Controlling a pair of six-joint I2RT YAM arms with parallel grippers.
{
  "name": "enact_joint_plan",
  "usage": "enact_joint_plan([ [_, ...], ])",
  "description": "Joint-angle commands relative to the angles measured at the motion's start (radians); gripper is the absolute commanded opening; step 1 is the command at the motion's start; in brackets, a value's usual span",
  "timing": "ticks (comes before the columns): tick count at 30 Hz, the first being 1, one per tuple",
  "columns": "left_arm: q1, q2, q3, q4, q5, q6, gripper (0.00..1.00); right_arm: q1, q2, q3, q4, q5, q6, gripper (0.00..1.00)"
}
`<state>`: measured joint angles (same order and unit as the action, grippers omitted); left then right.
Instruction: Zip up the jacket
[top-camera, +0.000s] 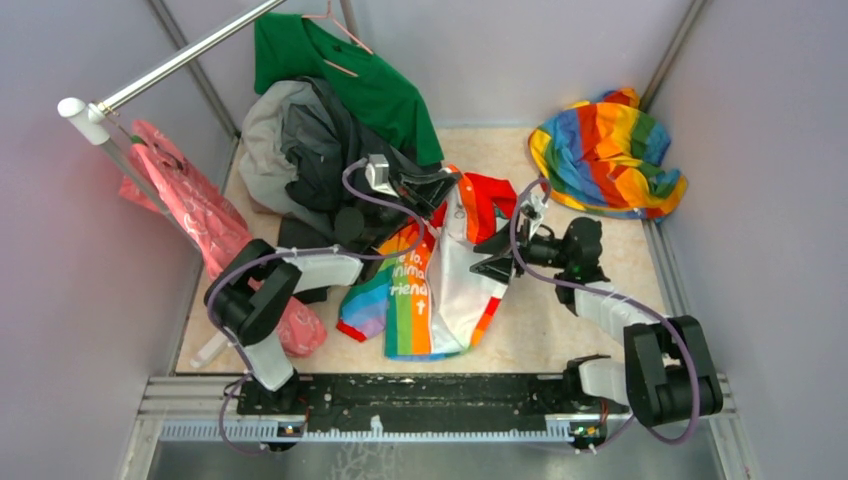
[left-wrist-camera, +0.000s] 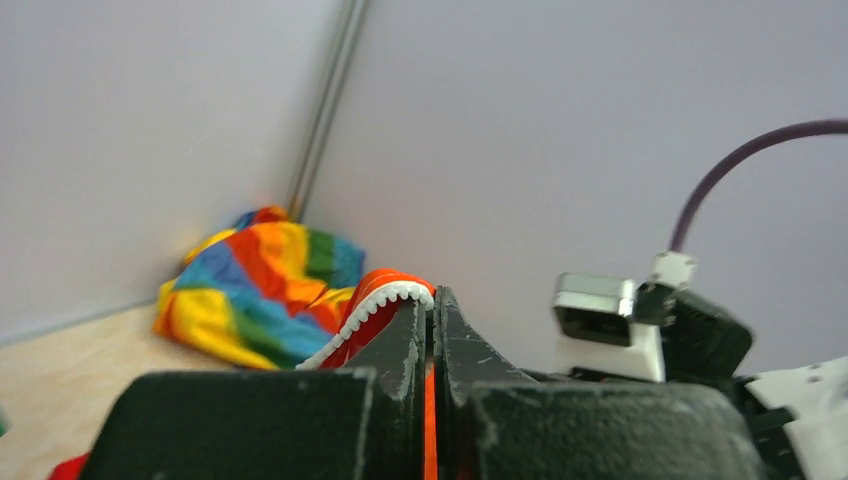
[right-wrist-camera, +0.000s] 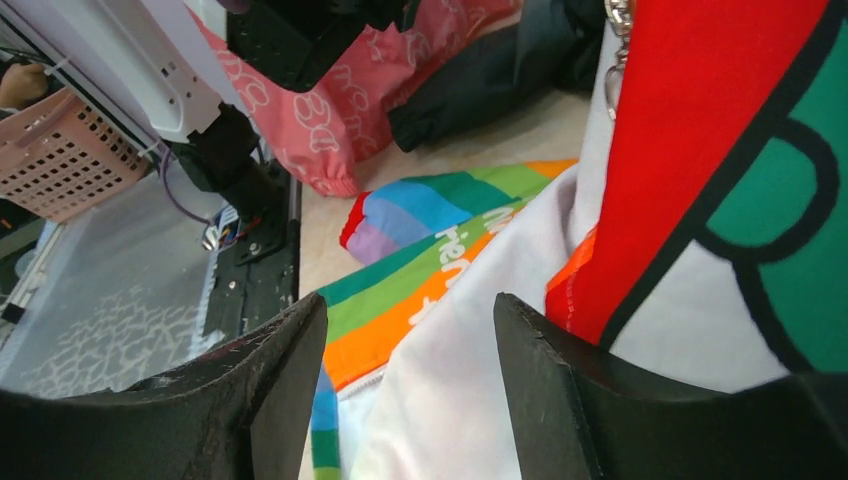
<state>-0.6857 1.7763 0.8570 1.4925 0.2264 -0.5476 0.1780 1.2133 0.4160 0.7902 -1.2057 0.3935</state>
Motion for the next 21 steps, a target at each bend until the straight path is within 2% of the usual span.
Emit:
enact_joint_plan([
  [1,-0.065,-0.078,0.062,-0.046,-0.058,0.024,0.0,0.014,-0.019,-0.033,0.34,0.044,0.115,0.63],
  [7,-0.126,-0.106,0.124,-0.208,-0.112,0.03,0.0,0.009,-0.028,-0.07,0.507,0.109,0.197,0.63],
  [10,-0.142,-0.11,0.139,-0.264,-0.149,0.05,0.0,0.003,-0.032,-0.068,0.632,0.058,0.304,0.62],
  [12,-0.144,-0.107,0.144,-0.284,-0.166,0.047,0.0,0.003,-0.039,-0.059,0.664,0.033,0.357,0.57],
  [14,-0.144,-0.105,0.146,-0.286,-0.167,0.032,0.0,0.003,-0.051,-0.059,0.594,0.061,0.318,0.48],
  [16,-0.148,-0.106,0.152,-0.292,-0.16,0.017,0.0,-0.003,-0.051,-0.039,0.411,0.112,0.223,0.48],
  [19,-0.154,-0.118,0.157,-0.313,-0.156,0.007,0.0,-0.006,-0.043,0.001,0.177,0.184,0.088,0.53],
  [21,-0.157,-0.129,0.157,-0.326,-0.155,-0.006,0.0,-0.007,-0.039,0.003,0.149,0.218,0.077,0.6],
])
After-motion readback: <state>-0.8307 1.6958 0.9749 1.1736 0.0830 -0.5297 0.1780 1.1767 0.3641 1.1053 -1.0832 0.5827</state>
